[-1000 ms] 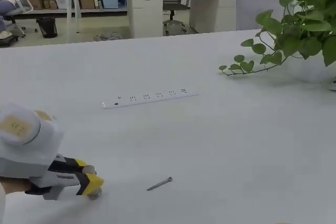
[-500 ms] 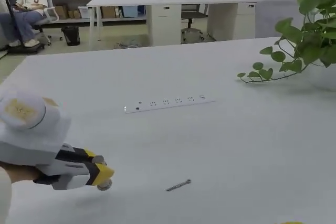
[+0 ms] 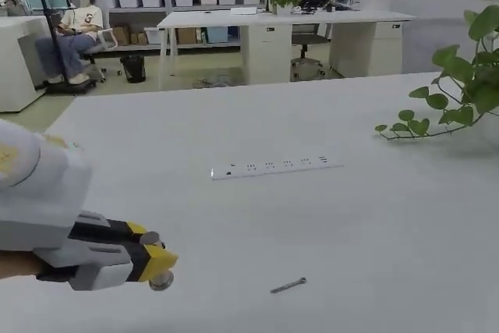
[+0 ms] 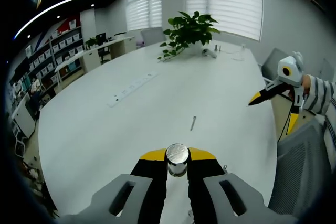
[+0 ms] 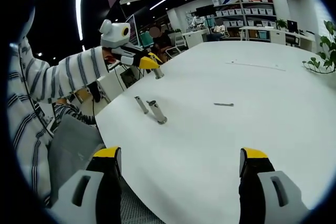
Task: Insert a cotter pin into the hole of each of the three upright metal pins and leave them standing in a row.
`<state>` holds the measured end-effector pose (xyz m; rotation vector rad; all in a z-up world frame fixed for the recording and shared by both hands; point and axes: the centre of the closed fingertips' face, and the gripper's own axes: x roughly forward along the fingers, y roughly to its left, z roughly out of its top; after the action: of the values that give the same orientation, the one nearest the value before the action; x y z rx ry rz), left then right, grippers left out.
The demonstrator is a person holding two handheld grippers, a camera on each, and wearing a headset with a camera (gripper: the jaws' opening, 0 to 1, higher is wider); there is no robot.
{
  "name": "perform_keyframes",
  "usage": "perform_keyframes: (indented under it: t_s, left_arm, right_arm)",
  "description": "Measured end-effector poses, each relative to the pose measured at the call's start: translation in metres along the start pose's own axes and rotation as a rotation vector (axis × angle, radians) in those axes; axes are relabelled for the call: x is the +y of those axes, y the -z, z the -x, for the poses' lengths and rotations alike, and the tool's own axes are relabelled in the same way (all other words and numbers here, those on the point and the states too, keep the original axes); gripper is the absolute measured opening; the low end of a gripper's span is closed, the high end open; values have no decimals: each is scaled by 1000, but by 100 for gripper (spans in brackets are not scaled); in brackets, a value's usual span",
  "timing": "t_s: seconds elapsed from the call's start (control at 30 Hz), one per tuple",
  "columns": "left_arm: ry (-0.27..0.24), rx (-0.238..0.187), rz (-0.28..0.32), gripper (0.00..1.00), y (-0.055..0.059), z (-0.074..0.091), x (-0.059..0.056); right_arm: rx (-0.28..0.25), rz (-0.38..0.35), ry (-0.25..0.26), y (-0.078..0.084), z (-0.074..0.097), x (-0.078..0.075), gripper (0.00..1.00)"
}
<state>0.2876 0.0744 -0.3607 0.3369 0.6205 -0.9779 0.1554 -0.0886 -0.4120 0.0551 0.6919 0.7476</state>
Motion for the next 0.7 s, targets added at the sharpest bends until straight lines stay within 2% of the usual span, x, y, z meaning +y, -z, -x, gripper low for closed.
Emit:
perform_keyframes:
  t_s: [0.2, 0.27, 0.53, 0.63, 0.7]
  left_arm:
    - [30, -40, -22, 10, -12, 14, -24]
    - [40, -42, -28, 10, -14, 18, -33]
    - [78, -40, -43, 10, -9, 30, -64]
    - [85, -45, -35, 10, -4, 31, -71]
    - [96, -40, -23, 10, 4, 31, -76]
  right_arm:
    - [22, 13, -21, 0, -4, 7, 92]
    - [23, 25, -22, -3, -6, 8, 92]
    - [31, 50, -35, -9, -11, 15, 92]
    - [35, 54, -40, -10, -13, 19, 92]
    - [38, 58, -43, -9, -14, 20, 93]
